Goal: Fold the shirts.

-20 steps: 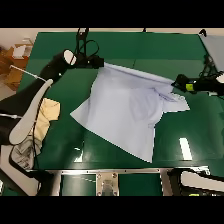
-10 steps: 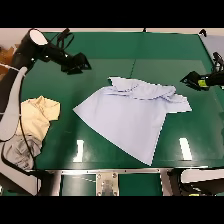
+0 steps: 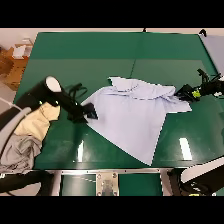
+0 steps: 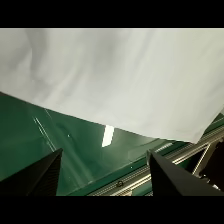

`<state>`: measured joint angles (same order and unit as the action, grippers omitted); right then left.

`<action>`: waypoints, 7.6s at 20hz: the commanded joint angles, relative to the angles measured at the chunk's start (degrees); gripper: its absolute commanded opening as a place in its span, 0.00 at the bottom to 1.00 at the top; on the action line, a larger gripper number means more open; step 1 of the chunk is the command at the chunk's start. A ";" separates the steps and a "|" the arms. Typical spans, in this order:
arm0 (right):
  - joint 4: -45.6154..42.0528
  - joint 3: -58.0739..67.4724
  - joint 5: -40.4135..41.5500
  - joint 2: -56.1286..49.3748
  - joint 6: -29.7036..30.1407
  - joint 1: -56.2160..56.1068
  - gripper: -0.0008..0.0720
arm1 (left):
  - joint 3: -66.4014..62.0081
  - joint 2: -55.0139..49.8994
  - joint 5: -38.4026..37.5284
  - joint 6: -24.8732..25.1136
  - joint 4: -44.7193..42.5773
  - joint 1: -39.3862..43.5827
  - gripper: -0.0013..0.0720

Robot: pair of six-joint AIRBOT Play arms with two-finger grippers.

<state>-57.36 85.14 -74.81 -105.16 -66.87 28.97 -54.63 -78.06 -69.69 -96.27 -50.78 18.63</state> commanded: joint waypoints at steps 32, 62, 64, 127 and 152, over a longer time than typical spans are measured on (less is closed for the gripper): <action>5.25 -48.89 2.80 38.69 -11.69 -5.77 0.23 | -36.72 -22.82 -5.03 12.72 -10.97 -25.62 1.00; 2.71 -40.37 3.17 29.70 5.92 -17.07 0.68 | 8.13 -3.26 -6.36 23.10 -0.02 -29.88 0.05; 2.69 -40.61 0.31 28.76 5.90 -17.09 0.66 | 8.13 -3.23 -6.36 23.10 -0.63 -29.88 0.05; 69.33 10.49 -9.92 32.79 7.93 -2.01 0.03 | -54.84 15.52 -2.45 19.78 12.85 -29.16 0.05; 25.59 -11.54 27.98 47.08 7.54 -3.56 0.03 | -31.10 5.77 6.69 30.77 14.67 -25.49 0.05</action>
<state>-18.31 87.59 -59.55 -55.81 -59.40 36.51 -93.03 -63.05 -62.67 -71.24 -38.26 -9.04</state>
